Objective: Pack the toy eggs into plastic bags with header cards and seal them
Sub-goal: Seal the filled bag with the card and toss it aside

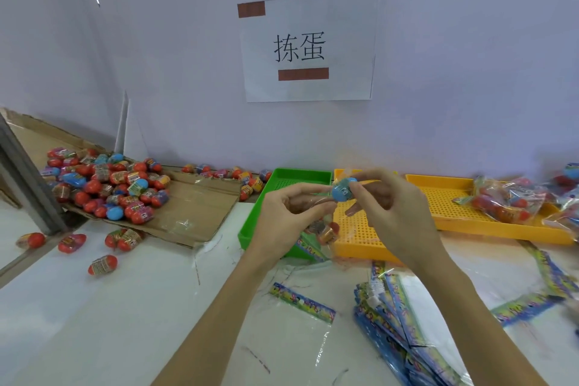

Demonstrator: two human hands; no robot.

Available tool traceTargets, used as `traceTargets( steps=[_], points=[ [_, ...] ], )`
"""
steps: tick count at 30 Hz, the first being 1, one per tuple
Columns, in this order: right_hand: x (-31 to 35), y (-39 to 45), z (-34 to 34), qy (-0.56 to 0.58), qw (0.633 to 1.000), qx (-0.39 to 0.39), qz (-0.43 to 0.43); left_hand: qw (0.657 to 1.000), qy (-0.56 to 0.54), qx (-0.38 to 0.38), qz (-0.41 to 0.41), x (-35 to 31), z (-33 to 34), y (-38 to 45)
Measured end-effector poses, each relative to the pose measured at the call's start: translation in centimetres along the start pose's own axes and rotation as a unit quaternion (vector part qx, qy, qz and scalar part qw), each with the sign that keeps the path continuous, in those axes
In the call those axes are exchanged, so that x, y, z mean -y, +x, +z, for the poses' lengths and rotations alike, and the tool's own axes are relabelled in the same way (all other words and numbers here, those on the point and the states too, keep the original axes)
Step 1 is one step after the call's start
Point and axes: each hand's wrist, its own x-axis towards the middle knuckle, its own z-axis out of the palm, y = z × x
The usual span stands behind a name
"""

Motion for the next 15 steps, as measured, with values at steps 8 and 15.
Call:
traceTargets(
  steps=[8,15],
  points=[
    [0.5,-0.4,0.1,0.013,0.997,-0.056,0.043,1.0,-0.017,-0.02,0.005,-0.5,-0.1,-0.1],
    [1.1,-0.6,0.4,-0.032,0.998,-0.052,0.016,0.998,-0.005,-0.058,0.032,-0.3,0.2,0.0]
  ],
)
